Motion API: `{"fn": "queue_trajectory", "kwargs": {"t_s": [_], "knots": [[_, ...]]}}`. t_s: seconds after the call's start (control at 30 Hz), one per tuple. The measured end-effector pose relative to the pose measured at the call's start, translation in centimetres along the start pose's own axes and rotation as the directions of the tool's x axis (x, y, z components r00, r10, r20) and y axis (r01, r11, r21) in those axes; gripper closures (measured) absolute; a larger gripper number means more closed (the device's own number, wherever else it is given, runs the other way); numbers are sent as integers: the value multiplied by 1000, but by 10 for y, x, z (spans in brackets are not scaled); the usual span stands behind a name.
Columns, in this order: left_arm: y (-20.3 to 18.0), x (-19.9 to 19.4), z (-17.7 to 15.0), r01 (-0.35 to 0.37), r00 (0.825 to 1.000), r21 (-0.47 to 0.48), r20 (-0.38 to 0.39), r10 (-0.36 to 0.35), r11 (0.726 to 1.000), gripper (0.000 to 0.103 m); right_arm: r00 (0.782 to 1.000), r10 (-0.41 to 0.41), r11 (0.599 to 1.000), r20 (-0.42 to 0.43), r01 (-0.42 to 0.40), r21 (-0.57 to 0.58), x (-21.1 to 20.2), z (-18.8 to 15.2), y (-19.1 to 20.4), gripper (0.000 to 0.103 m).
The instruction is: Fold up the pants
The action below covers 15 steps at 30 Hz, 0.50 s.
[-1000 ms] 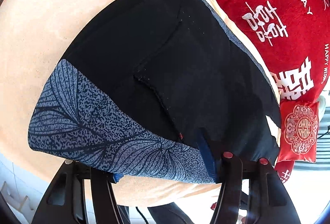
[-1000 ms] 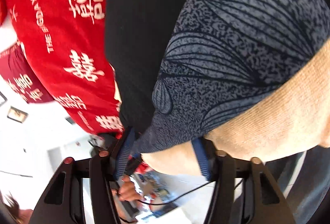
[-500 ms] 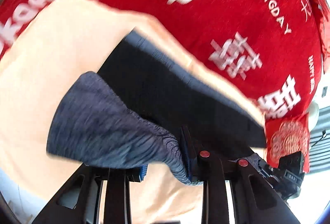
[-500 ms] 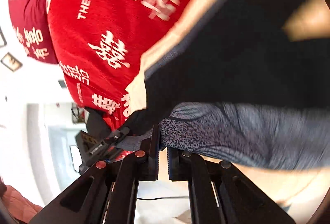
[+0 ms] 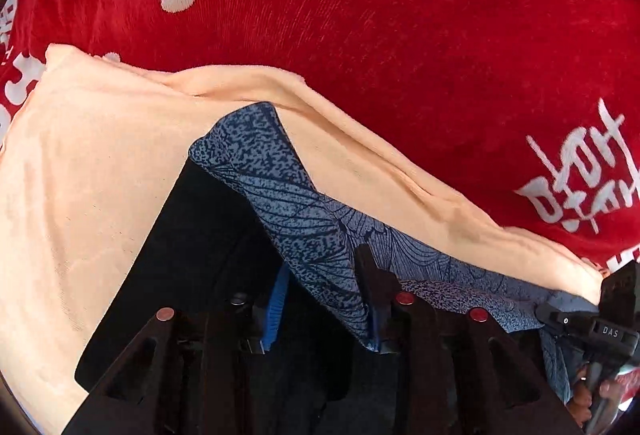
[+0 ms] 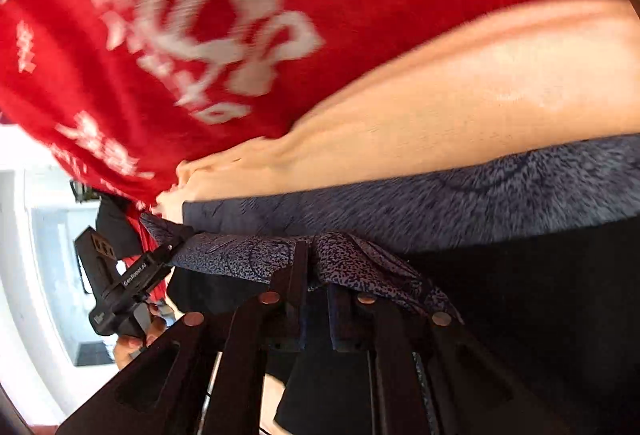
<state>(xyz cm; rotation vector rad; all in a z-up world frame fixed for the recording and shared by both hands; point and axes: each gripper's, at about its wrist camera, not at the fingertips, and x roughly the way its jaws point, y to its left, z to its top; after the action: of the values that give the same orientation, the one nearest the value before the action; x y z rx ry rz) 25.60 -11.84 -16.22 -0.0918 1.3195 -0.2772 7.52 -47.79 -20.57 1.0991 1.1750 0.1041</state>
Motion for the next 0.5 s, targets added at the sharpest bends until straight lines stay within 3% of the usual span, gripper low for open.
{"fn": "queue_trajectory", "kwargs": {"t_s": [0.07, 0.1, 0.13, 0.17, 0.2, 0.23, 0.33, 0.37, 0.4, 0.43, 0.5], "knots": [[-1, -10, 0, -12, 1000, 11, -4, 12, 1000, 67, 1000, 22, 1000, -10, -21, 22, -1, 1, -5, 93], [-2, -18, 1, -24, 1000, 22, 3, 24, 999, 62, 1000, 12, 1000, -25, -12, 10, -3, 1, -1, 89], [-4, -27, -1, -44, 999, 37, 14, 44, 998, 53, 999, -4, 1000, -35, 4, -5, -6, 0, 3, 76], [-5, -40, -3, -84, 996, 48, 42, 82, 995, 36, 999, -20, 999, -40, 19, -29, -11, -1, 9, 64], [-5, -50, -6, -103, 993, 51, 67, 100, 993, 31, 999, -19, 999, -41, 17, -49, -16, -3, 16, 40], [-5, -59, -8, -102, 992, 57, 79, 98, 993, 31, 999, -17, 998, -40, 15, -67, -22, -5, 24, 27], [-11, -57, -11, -116, 993, 85, 46, 113, 990, 31, 999, -38, 989, -33, 32, -146, -37, -22, 48, 29], [-14, -53, -17, -130, 991, 100, 34, 127, 986, 31, 998, -48, 982, -39, 40, -184, -36, -27, 56, 35], [-19, -45, -18, -141, 990, 110, 19, 140, 984, 31, 996, -77, 968, -47, 64, -241, -30, -32, 66, 55], [-23, -33, -19, -143, 990, 113, 6, 143, 983, 31, 993, -105, 957, -56, 86, -277, -20, -32, 73, 66], [-29, -15, -18, -155, 988, 115, 5, 155, 981, 31, 981, -181, 935, -69, 150, -322, 1, -28, 77, 67]]}}
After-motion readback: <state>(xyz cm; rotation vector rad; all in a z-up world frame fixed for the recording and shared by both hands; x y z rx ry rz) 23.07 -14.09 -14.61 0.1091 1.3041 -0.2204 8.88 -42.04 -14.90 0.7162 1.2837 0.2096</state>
